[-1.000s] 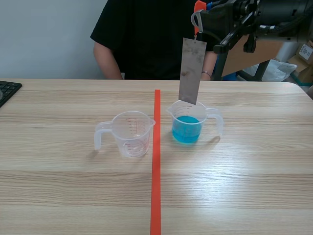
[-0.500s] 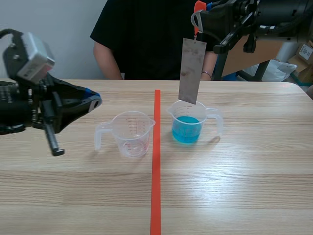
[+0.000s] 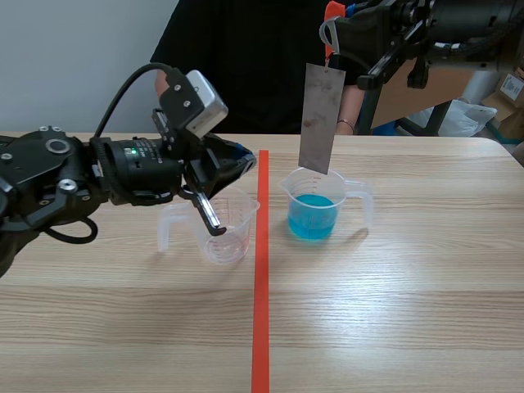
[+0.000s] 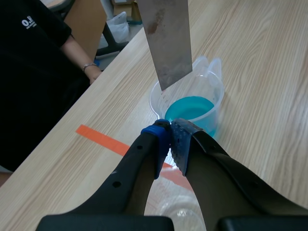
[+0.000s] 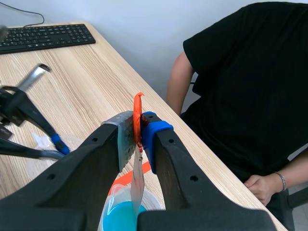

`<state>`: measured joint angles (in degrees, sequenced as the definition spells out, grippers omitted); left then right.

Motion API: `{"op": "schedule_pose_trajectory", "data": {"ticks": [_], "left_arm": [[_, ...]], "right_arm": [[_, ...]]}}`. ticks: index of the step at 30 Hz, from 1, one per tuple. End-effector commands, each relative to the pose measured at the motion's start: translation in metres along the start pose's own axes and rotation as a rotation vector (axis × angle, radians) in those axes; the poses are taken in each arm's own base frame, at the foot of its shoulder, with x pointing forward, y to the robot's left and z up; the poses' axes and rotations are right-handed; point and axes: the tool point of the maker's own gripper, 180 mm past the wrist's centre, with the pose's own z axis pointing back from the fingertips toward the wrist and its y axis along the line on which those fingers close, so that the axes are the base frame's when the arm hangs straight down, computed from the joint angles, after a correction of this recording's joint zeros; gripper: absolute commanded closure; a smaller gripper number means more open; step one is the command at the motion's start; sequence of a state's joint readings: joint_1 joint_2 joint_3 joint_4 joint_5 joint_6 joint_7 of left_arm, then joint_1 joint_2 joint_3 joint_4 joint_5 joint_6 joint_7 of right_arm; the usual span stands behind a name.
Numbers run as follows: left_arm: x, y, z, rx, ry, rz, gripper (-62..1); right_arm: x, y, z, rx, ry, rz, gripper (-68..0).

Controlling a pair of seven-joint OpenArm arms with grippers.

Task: Do the redox reaction experiment.
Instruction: 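Point at the plate with the left hand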

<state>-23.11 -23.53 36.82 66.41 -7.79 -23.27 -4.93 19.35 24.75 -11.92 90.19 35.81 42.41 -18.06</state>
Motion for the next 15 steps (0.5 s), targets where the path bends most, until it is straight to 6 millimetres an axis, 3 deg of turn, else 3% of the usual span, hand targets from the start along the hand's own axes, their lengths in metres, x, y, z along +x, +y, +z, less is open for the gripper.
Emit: {"op": "schedule_pose_trajectory", "data": {"ticks": [1,15], "left_arm": [[0.012,0.002,-0.009,-0.001,-0.036,-0.012,-4.6],[0.013,0.008,-0.059,0.038,-0.02,-0.016,-4.6]], "right_arm": [[0.016,-0.006,0.001,-0.003,-0.039,0.027,-1.5],[0.016,-0.006,0.001,-0.003,-0.039,0.027,-1.5]]}}
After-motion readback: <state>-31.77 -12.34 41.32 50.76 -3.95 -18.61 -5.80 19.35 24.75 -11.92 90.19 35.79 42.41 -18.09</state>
